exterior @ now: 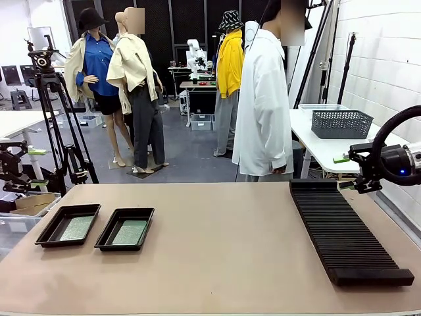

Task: Inspect and transfer BCBs to ESD trays.
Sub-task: Pick up the ESD tray and place it on the left side of the table.

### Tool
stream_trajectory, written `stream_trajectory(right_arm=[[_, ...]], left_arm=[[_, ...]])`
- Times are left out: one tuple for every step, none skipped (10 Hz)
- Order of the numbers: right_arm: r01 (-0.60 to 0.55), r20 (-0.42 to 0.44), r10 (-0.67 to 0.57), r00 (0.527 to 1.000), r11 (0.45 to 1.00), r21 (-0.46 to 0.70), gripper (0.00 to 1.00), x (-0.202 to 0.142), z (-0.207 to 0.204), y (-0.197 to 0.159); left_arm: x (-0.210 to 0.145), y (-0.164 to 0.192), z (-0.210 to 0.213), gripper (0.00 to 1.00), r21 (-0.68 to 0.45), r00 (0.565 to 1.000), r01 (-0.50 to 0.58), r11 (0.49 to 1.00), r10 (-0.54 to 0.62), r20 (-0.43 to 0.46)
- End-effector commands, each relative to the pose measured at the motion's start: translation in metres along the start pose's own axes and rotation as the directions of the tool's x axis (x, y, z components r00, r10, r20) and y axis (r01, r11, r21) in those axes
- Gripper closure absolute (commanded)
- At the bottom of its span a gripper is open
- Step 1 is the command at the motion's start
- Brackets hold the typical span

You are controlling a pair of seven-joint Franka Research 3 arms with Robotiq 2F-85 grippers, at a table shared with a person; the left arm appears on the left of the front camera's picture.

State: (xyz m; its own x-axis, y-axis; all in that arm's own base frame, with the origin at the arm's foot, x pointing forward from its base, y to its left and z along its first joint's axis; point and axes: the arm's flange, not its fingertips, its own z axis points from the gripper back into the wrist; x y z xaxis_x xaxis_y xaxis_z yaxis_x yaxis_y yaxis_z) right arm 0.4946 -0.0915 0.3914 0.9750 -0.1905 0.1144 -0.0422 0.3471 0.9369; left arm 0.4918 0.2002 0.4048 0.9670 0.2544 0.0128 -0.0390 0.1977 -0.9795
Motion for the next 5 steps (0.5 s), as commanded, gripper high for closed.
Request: stream_trajectory(right_arm=[[0.0, 0.0, 0.0, 1.0, 1.0, -0.001, 0.0, 0.0, -0.001, 0.0], [0.0, 0.0, 0.0, 1.0, 1.0, -0.001, 0.0, 0.0, -0.001, 0.0], [0.0, 0.0, 0.0, 1.0, 1.0, -0.001, 0.0, 0.0, -0.001, 0.0], [0.0, 0.0, 0.0, 1.0, 1.0, -0.001, 0.0, 0.0, -0.001, 0.0], [0.0, 0.0, 0.0, 1.0, 1.0, -0.001, 0.0, 0.0, -0.001, 0.0]], left_arm=[[0.0, 0.002, 0.008, 0.0, -0.027, 0.999, 0.031, 0.999, -0.031, -0.01], [0.0, 0.003, 0.009, 0.0, -0.019, 0.999, 0.035, 0.999, -0.035, -0.022], [-0.002, 0.005, 0.007, 0.0, 0.008, 0.998, 0.047, 0.999, -0.047, -0.046], [-0.001, 0.009, 0.0, 0.0, 0.067, 0.992, 0.06, 0.996, -0.052, -0.112], [0.002, 0.008, -0.014, 0.0, 0.137, 0.983, 0.086, 0.987, -0.061, -0.174]])
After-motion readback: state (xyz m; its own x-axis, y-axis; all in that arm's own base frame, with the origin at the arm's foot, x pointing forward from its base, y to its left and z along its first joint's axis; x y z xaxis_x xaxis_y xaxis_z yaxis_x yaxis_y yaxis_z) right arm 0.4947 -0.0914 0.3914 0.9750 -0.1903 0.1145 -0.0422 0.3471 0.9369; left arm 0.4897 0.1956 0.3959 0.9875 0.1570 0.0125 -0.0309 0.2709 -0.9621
